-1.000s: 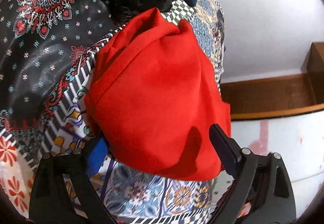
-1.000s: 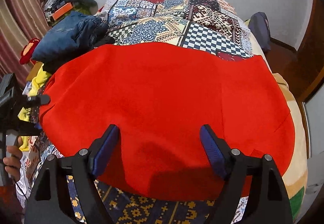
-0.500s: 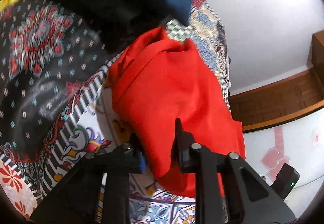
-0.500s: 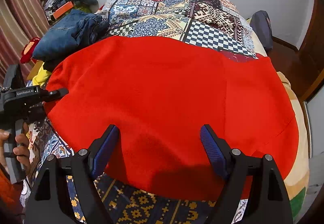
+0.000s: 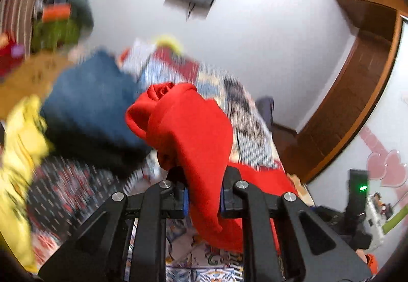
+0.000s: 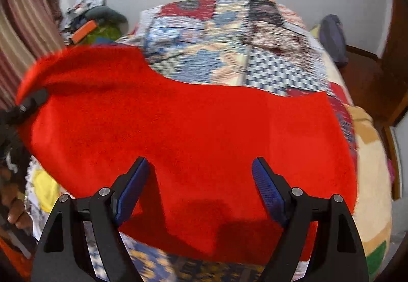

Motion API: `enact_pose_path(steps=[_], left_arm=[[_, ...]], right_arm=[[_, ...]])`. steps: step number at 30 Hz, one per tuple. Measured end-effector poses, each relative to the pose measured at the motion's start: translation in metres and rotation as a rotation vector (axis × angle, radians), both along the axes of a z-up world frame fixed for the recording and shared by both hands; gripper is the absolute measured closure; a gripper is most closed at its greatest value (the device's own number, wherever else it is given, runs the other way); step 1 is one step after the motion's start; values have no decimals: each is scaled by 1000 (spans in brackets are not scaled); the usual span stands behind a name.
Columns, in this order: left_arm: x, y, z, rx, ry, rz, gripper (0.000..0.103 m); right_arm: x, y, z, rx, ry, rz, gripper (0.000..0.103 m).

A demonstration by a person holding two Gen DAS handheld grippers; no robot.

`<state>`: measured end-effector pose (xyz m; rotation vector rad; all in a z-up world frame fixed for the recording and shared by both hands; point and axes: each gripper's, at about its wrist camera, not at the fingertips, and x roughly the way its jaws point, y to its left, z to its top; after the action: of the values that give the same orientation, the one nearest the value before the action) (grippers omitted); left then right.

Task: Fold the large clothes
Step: 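Grasp the jacket edge with the left gripper and lift it up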

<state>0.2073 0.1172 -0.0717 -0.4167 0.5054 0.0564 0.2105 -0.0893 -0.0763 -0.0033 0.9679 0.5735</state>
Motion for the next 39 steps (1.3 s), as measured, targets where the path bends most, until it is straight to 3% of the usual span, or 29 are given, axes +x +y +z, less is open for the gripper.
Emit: enact_pose_path(steps=[4, 10, 14, 18, 21, 24, 27, 31, 35, 39], left_arm=[[-16, 3, 22, 98, -58, 39, 88], [-16, 12, -4, 125, 40, 78, 88], [-20, 19, -11, 118, 54, 94, 88], [-6, 6, 2, 138, 41, 62, 88], [14, -17, 16, 180, 29, 11, 89], [41, -56, 34, 257, 7, -59, 92], [65, -103, 52, 310, -27, -150, 95], [80, -165, 63, 362, -75, -292, 95], [84, -206, 40, 438, -16, -428, 95], [80, -217, -17, 455, 162, -558, 95]], right_arm=[[-11, 46, -9, 24, 29, 113, 23], [-26, 99, -40, -8, 101, 242, 21], [-24, 82, -28, 37, 96, 254, 23], [-13, 32, -8, 11, 30, 135, 23], [-7, -8, -10, -65, -18, 44, 23], [1, -35, -37, -104, 59, -13, 22], [2, -37, -65, -72, 142, -21, 22], [-6, -31, -62, -57, 120, -8, 20], [-9, -51, -53, 14, 153, -11, 23], [-21, -89, -43, -1, 117, -75, 23]])
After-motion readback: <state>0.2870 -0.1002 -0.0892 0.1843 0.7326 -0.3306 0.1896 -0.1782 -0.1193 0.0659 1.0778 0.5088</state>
